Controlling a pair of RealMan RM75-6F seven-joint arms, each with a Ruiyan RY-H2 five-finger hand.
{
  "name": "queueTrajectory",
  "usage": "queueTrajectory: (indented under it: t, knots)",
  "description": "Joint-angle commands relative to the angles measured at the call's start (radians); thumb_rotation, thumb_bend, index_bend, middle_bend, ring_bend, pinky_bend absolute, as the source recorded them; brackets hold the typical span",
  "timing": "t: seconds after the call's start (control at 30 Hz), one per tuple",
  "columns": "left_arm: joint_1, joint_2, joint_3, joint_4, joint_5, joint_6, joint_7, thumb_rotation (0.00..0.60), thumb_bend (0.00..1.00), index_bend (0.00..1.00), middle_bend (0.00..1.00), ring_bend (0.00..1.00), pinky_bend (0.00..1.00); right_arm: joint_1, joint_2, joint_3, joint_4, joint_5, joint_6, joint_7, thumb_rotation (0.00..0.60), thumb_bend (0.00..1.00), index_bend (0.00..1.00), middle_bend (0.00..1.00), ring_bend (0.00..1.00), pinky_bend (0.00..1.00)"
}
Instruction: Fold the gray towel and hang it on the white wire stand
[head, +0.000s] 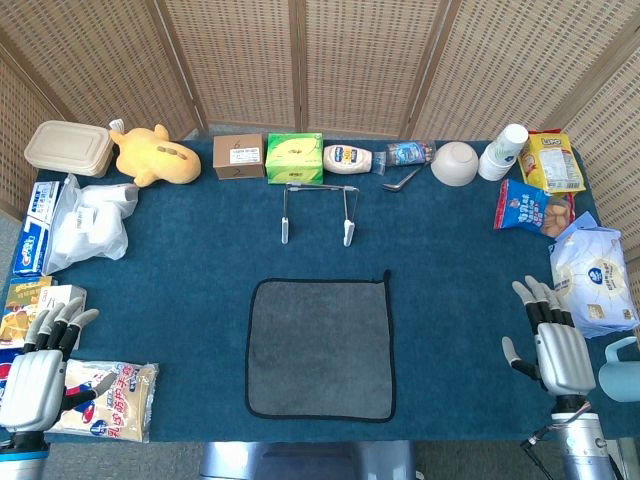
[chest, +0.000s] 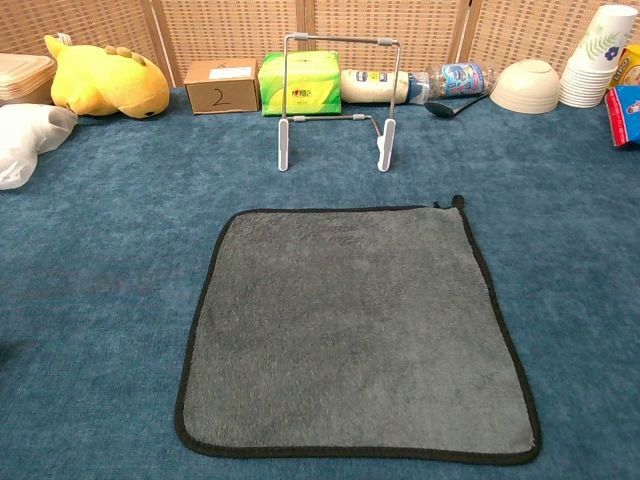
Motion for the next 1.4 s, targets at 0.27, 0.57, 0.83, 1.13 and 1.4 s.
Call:
queueTrajectory:
  t: [0.27, 0.57, 0.83, 1.13, 1.4]
  knots:
    - [-0.015, -0.003, -0.006, 0.003, -0.026, -0.032, 0.009, 0.6, 0.21, 0.19, 0.1, 0.0, 0.0, 0.01, -0.02, 0.008, 0.01, 0.021, -0.018, -0.005, 0.6, 0.39, 0.03, 0.0, 0.0, 0.0]
    - [-0.033, 0.009, -0.015, -0.004, -0.029, -0.052, -0.006, 0.6, 0.21, 0.19, 0.1, 0.0, 0.0, 0.0, -0.017, 0.01, 0.003, 0.024, -0.002, -0.001, 0.6, 0.39, 0.03, 0.0, 0.0, 0.0]
    - [-0.109, 0.023, -0.047, 0.01, -0.056, -0.154, -0.051, 0.6, 0.21, 0.22, 0.11, 0.0, 0.0, 0.011, -0.029, 0.017, -0.013, 0.051, -0.019, -0.041, 0.6, 0.39, 0.03, 0.0, 0.0, 0.0]
    - [-0.25, 0.026, -0.087, 0.035, -0.091, -0.352, -0.122, 0.6, 0.21, 0.23, 0.11, 0.0, 0.0, 0.011, -0.036, 0.024, -0.039, 0.08, -0.013, -0.088, 0.6, 0.39, 0.03, 0.0, 0.0, 0.0]
    - [-0.438, -0.042, -0.123, 0.042, -0.081, -0.571, -0.106, 0.6, 0.21, 0.24, 0.11, 0.0, 0.0, -0.009, -0.03, 0.022, -0.054, 0.099, 0.013, -0.097, 0.6, 0.39, 0.03, 0.0, 0.0, 0.0]
